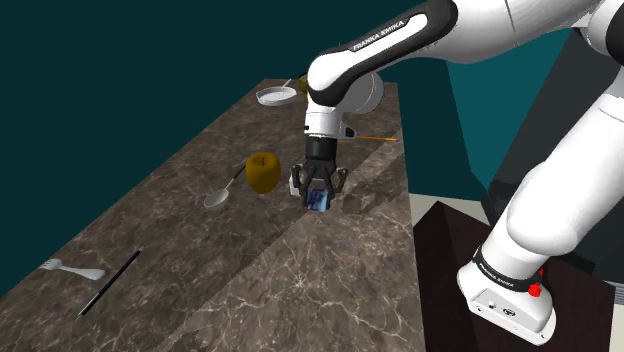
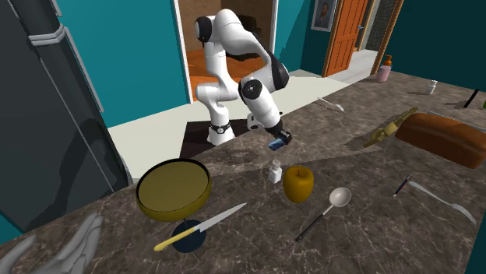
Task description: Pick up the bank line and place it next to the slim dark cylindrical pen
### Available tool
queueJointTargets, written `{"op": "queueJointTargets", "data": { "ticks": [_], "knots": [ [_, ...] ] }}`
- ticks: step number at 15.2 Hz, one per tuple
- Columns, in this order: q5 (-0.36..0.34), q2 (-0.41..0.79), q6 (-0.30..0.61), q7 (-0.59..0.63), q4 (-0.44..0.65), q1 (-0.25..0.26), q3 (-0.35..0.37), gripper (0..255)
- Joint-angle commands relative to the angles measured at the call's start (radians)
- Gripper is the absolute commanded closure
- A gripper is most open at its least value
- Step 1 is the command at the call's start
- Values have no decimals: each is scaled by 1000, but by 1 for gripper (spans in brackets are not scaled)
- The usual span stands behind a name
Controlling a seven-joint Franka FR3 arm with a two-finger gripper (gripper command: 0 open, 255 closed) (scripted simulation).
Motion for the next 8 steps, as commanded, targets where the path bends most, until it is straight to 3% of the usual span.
{"op": "queueJointTargets", "data": {
  "ticks": [1, 8],
  "knots": [
    [-1, 55, 26, 45, 56, 20, 27, 255],
    [-55, 259, 97, 206, 274, 95, 96, 255]
  ]
}}
